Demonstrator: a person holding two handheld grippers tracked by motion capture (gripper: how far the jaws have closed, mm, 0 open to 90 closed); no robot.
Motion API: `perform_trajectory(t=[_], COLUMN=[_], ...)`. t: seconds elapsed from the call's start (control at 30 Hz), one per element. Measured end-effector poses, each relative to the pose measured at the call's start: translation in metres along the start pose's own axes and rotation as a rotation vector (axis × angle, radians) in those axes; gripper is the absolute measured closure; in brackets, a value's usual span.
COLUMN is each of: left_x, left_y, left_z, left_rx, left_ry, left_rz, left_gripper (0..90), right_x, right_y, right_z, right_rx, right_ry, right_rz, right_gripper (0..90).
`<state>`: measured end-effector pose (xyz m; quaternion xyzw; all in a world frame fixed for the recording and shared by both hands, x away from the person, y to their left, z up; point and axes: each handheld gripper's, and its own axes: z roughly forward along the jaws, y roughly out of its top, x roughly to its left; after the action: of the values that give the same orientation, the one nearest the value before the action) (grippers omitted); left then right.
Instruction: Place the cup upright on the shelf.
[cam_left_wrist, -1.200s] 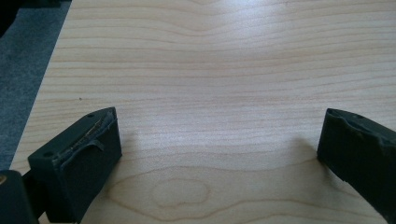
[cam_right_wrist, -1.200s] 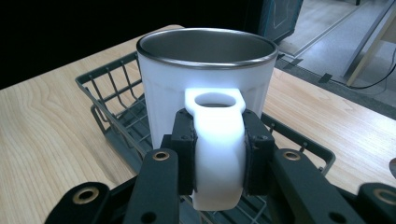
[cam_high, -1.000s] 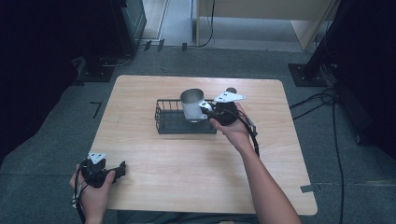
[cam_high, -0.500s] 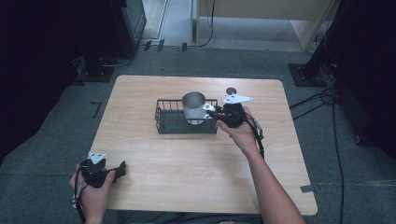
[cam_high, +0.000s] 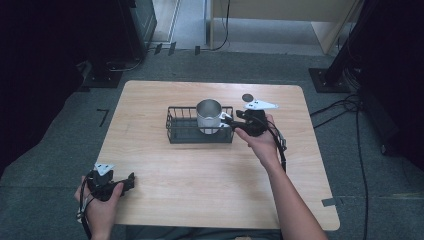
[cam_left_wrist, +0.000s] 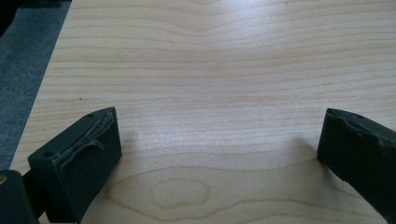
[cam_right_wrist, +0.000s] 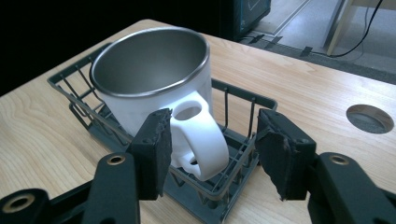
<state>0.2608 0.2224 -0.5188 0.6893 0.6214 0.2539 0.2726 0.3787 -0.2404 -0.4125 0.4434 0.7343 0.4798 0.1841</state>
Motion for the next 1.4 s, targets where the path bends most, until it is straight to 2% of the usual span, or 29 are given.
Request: perform_trajectory(t=[0.1, 0.2, 0.3, 0.47, 0.6, 0.77, 1.03, 1.4], left_x=[0.000, 0.000, 0.000, 0.000, 0.000, 0.000, 0.000, 0.000], left_y=[0.000, 0.000, 0.000, 0.000, 0.000, 0.000, 0.000, 0.000], left_z=[0.000, 0.000, 0.000, 0.000, 0.000, 0.000, 0.000, 0.000], left_rx=[0.001, 0.000, 0.000, 0.001, 0.001, 0.000, 0.000, 0.000], left_ry=[0.000, 0.000, 0.000, -0.001, 0.000, 0.000, 0.000, 0.000], left_rz=[0.001, -0.001, 0.001, 0.001, 0.001, 0.000, 0.001, 0.002], left_gripper=[0.0, 0.0, 0.0, 0.0, 0.0, 0.0, 0.0, 0.0], right_x=[-0.001, -0.005, -0.012, -0.018, -0.018, -0.018, -0.021, -0.026], right_y=[-0.003, -0.009, -0.017, -0.028, -0.037, -0.049, -0.072, -0.101], right_z=[-0.006, -0.012, -0.020, -0.031, -0.039, -0.047, -0.062, -0.083], right_rx=[-0.011, -0.016, -0.037, -0.026, -0.015, -0.002, 0.023, 0.030], right_ry=[-0.018, -0.040, -0.026, -0.089, -0.157, -0.148, -0.176, -0.217], right_rz=[0.012, 0.038, 0.085, 0.121, 0.102, 0.102, 0.128, 0.154], right_gripper=[37.4, 26.4, 15.6, 0.0, 0.0, 0.0, 0.0, 0.0])
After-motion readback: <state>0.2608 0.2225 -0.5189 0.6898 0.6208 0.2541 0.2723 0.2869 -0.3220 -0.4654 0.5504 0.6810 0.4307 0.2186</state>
